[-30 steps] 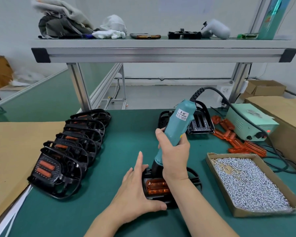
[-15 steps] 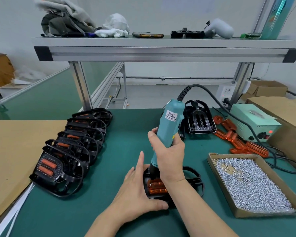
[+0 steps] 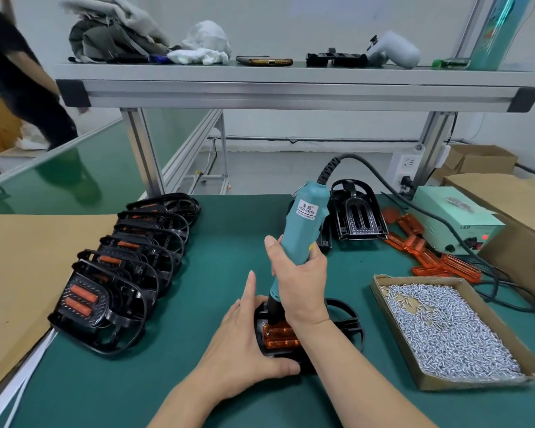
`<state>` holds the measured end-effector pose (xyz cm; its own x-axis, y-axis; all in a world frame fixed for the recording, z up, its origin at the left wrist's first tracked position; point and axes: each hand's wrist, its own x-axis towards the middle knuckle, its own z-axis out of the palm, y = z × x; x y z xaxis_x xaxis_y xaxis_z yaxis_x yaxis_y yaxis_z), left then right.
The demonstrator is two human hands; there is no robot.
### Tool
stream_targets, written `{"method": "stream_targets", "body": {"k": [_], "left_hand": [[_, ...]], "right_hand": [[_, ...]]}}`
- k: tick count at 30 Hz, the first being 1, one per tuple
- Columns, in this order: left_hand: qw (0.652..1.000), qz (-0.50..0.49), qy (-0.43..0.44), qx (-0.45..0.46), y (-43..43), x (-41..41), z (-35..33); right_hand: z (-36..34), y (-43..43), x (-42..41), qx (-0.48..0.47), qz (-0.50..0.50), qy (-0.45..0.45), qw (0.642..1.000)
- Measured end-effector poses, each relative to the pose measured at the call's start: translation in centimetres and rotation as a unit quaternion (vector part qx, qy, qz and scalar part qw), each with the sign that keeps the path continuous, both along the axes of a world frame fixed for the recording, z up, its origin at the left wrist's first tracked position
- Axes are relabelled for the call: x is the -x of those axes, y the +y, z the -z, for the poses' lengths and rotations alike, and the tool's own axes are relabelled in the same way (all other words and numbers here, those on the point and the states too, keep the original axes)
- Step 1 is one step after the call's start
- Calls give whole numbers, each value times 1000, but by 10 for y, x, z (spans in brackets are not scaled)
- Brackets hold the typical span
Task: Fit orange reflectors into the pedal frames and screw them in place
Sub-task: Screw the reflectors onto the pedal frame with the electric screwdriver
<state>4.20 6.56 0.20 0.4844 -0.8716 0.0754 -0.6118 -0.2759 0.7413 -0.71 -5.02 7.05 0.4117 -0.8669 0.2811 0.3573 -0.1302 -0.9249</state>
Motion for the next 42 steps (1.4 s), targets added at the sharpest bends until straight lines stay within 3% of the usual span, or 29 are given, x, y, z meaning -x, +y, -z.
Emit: {"method": "stream_targets", "body": {"k": [10,23,30,35,42], "left_hand": [[1000,-1,1,-5,0,0,0],[999,-20,18,-20,1,0,2],[999,-13,1,-32,2,3,-1],[997,9,-36,-71,2,6,-8],[997,3,-33,-73,0,10,-12]], "right_hand": [[-15,2,19,13,-26,-61,998],[-23,-100,85,-141,164,-130,968],[7,-143,134,-201,304,26,931],[31,-148,148,-222,303,122,919],[37,-148,147,-135,362,255,887]]}}
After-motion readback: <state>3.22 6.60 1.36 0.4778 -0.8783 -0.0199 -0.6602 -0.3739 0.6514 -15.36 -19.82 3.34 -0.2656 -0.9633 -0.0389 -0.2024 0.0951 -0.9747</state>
